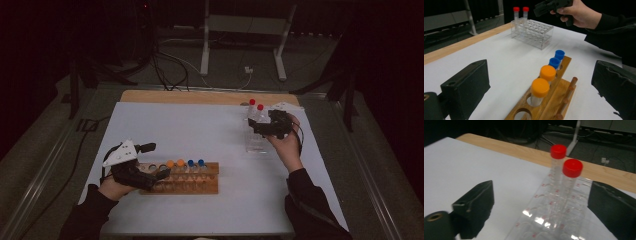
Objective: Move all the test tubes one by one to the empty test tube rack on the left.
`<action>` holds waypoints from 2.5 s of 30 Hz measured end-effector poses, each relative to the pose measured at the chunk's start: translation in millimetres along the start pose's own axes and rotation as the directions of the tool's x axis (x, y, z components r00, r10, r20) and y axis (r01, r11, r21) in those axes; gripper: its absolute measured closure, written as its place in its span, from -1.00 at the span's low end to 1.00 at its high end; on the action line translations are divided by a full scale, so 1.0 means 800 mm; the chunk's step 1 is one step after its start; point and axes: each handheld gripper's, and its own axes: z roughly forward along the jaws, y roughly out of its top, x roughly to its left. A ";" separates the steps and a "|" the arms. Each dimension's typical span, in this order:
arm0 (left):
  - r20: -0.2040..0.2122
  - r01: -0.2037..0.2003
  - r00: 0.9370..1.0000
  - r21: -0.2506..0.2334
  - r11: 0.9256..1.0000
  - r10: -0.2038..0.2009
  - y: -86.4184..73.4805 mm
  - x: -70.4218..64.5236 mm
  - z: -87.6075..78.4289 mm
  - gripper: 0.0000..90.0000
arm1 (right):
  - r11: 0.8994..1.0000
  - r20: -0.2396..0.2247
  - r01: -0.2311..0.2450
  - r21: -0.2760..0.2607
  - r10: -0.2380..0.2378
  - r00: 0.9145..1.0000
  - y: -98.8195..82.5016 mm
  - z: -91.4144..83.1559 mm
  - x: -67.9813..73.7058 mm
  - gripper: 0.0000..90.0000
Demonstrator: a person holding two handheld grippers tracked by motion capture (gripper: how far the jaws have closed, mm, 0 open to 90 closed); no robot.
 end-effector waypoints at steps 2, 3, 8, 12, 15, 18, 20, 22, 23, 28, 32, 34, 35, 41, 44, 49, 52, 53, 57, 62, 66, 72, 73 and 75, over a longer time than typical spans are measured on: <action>-0.003 0.003 1.000 -0.002 1.000 -0.003 0.000 0.001 -0.001 -0.95 | 1.000 0.017 -0.008 0.013 0.008 1.000 0.000 0.007 -0.005 -0.68; -0.008 0.004 1.000 -0.002 1.000 -0.004 0.000 0.001 -0.001 -0.95 | 1.000 0.027 -0.008 0.018 0.008 1.000 -0.001 0.010 -0.008 -0.65; -0.014 0.010 1.000 0.000 1.000 -0.010 -0.001 0.003 -0.002 -0.95 | 0.999 0.032 -0.009 0.047 0.008 0.999 -0.006 0.026 -0.021 -0.34; -0.023 0.014 1.000 0.001 1.000 -0.014 -0.001 0.004 -0.003 -0.95 | 0.998 0.037 -0.010 0.060 0.008 0.999 -0.006 0.035 -0.025 -0.17; -0.024 0.015 1.000 0.000 1.000 -0.015 -0.001 0.004 -0.004 -0.95 | 0.997 0.055 -0.008 0.072 0.004 0.998 -0.004 0.042 -0.027 0.03; -0.023 0.014 1.000 0.001 1.000 -0.014 -0.001 0.003 -0.004 -0.95 | 0.997 0.061 -0.016 0.074 0.012 0.998 -0.003 0.047 -0.030 0.17; -0.022 0.014 1.000 0.003 1.000 -0.014 -0.001 0.004 -0.004 -0.95 | 0.997 0.063 -0.019 0.080 0.014 0.998 -0.002 0.050 -0.031 0.26; -0.019 0.017 1.000 0.004 1.000 -0.017 -0.001 0.005 -0.004 -0.95 | 0.996 0.068 -0.020 0.086 0.015 0.998 -0.001 0.052 -0.032 0.37; -0.022 0.017 1.000 0.004 1.000 -0.017 -0.001 0.005 -0.004 -0.95 | 0.996 0.068 -0.022 0.088 0.016 0.998 -0.001 0.053 -0.032 0.44; -0.020 0.021 1.000 0.006 1.000 -0.021 -0.002 0.005 -0.004 -0.95 | 0.996 0.076 -0.019 0.090 0.013 0.997 0.000 0.053 -0.034 0.64; -0.020 0.021 1.000 0.010 1.000 -0.021 -0.002 0.005 -0.003 -0.94 | 0.996 0.075 -0.007 0.085 0.000 0.997 0.003 0.049 -0.033 0.66; -0.019 0.021 1.000 0.010 1.000 -0.021 -0.002 0.005 -0.003 -0.94 | 0.997 0.076 -0.003 0.072 -0.002 0.997 0.007 0.044 -0.032 0.66; -0.015 0.022 1.000 0.012 1.000 -0.022 -0.002 0.005 -0.004 -0.94 | 0.998 0.077 -0.001 0.063 -0.004 0.997 0.009 0.042 -0.032 0.66; -0.006 0.019 1.000 0.022 1.000 -0.019 -0.001 0.004 -0.003 -0.94 | 0.999 0.085 0.026 0.033 -0.029 0.996 0.021 0.024 -0.027 0.66; 0.000 0.017 1.000 0.025 1.000 -0.017 0.002 0.004 -0.003 -0.94 | 0.999 0.088 0.038 0.017 -0.039 0.995 0.027 0.015 -0.023 0.66; 0.014 0.012 1.000 0.033 0.999 -0.013 0.007 0.004 -0.002 -0.94 | 0.998 0.089 0.058 0.000 -0.058 0.994 0.037 0.001 -0.016 0.66; 0.024 0.010 1.000 0.037 0.999 -0.011 0.012 0.005 -0.001 -0.94 | 0.998 0.069 0.062 -0.015 -0.061 0.996 0.042 -0.008 -0.010 0.66; 0.025 0.009 1.000 0.037 0.999 -0.010 0.014 0.004 0.000 -0.94 | 0.998 0.061 0.067 -0.020 -0.066 0.996 0.043 -0.010 -0.007 0.66; 0.038 -0.005 0.999 0.040 0.999 0.004 0.024 0.004 0.003 -0.94 | 0.995 0.029 0.091 -0.029 -0.091 0.995 0.045 -0.017 0.009 0.66; 0.054 -0.020 0.998 0.050 0.999 0.017 0.038 0.007 0.013 -0.94 | 0.993 -0.033 0.116 -0.034 -0.117 0.993 0.043 -0.019 0.035 0.66; 0.058 -0.023 0.998 0.057 0.998 0.020 0.049 0.009 0.021 -0.94 | 0.989 -0.084 0.146 -0.028 -0.148 0.985 0.039 -0.016 0.058 0.66; 0.058 -0.033 0.998 0.072 0.997 0.028 0.069 0.010 0.038 -0.93 | 0.982 -0.160 0.182 -0.045 -0.187 0.969 0.036 -0.018 0.091 0.66; 0.058 -0.035 0.998 0.074 0.997 0.031 0.072 0.011 0.041 -0.92 | 0.981 -0.173 0.188 -0.047 -0.193 0.966 0.037 -0.019 0.097 0.66; 0.060 -0.034 0.998 0.073 0.997 0.030 0.077 0.013 0.047 -0.92 | 0.978 -0.198 0.203 -0.052 -0.210 0.957 0.037 -0.021 0.108 0.66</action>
